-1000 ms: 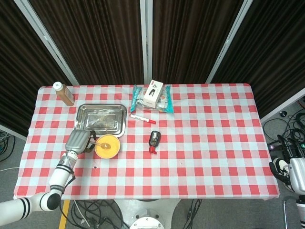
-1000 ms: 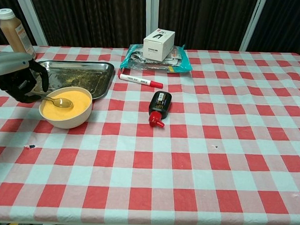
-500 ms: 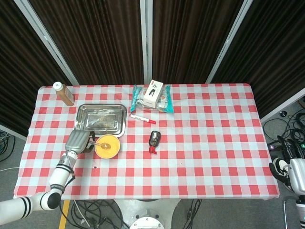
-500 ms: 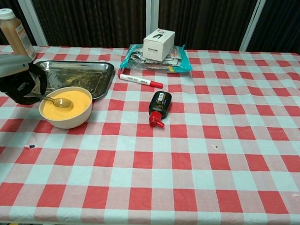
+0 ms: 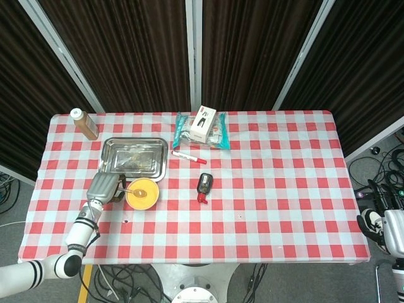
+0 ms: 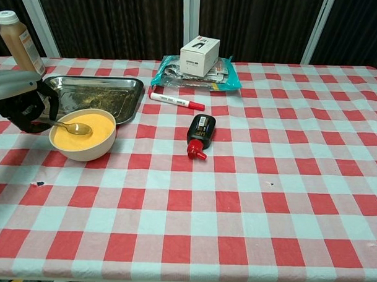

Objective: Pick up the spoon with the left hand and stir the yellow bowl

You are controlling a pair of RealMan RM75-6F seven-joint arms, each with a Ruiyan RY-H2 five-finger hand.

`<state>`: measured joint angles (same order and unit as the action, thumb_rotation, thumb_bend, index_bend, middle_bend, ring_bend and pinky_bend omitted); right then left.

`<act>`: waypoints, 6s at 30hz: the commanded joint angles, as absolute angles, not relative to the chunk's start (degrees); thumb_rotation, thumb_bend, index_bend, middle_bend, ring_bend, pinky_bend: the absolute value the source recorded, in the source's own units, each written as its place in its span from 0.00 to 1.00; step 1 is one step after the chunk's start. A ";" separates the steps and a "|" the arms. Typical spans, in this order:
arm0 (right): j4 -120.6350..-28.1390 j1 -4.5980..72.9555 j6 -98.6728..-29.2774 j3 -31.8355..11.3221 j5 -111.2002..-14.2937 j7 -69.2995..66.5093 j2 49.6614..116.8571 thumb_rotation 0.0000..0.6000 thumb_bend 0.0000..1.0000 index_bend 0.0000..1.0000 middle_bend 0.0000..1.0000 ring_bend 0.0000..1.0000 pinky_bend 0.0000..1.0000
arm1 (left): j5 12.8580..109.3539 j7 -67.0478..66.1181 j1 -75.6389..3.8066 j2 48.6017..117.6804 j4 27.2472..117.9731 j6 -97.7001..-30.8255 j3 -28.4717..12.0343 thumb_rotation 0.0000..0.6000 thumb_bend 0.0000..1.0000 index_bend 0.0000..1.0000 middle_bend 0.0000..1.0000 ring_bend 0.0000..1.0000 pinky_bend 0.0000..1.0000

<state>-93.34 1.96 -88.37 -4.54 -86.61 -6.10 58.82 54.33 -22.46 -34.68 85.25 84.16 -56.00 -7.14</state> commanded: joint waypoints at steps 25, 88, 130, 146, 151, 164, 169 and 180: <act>-93.08 1.75 -88.91 -4.48 -87.16 -6.30 59.23 1.00 0.30 0.07 0.37 0.11 0.22 | 57.95 -30.30 -35.66 80.92 89.15 -61.29 -6.28 1.00 0.38 0.64 0.89 0.91 1.00; -92.61 1.00 -89.22 -4.23 -86.93 -7.33 59.46 1.00 0.29 0.07 0.38 0.12 0.22 | 44.52 -58.40 -43.51 83.69 93.04 -68.16 -5.24 1.00 0.39 0.67 0.90 0.93 1.00; -92.45 0.93 -89.09 -4.22 -86.99 -7.54 59.58 1.00 0.29 0.07 0.38 0.12 0.22 | 35.44 -40.79 -43.51 76.77 96.43 -54.27 -8.79 1.00 0.39 0.68 0.90 0.93 1.00; -92.23 0.90 -88.87 -4.19 -86.81 -7.71 59.76 1.00 0.29 0.07 0.38 0.12 0.22 | 38.83 -48.25 -46.75 77.97 97.90 -62.59 -3.23 1.00 0.39 0.68 0.90 0.93 1.00; -92.15 0.88 -88.96 -4.21 -86.85 -7.71 59.76 1.00 0.29 0.07 0.38 0.12 0.22 | 46.45 -57.64 -46.61 83.36 94.99 -72.73 0.30 1.00 0.39 0.68 0.90 0.93 1.00; -92.47 0.86 -89.02 -4.20 -87.00 -7.53 59.65 1.00 0.29 0.07 0.38 0.12 0.22 | 60.17 -68.57 -43.29 91.21 86.46 -81.03 4.82 1.00 0.40 0.68 0.90 0.93 1.00; -92.57 0.85 -88.94 -4.19 -86.90 -7.39 59.63 1.00 0.29 0.07 0.38 0.12 0.22 | 58.04 -67.33 -42.51 89.79 89.69 -79.31 2.51 1.00 0.40 0.68 0.90 0.93 1.00; -92.97 1.08 -88.67 -4.24 -86.95 -6.82 59.59 1.00 0.29 0.07 0.38 0.12 0.22 | 62.69 -71.11 -40.49 92.65 84.94 -81.40 2.24 1.00 0.40 0.68 0.91 0.93 1.00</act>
<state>-92.96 1.09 -88.66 -4.23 -86.96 -6.83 59.60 62.95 -70.77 -40.80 92.33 85.17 -81.55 2.53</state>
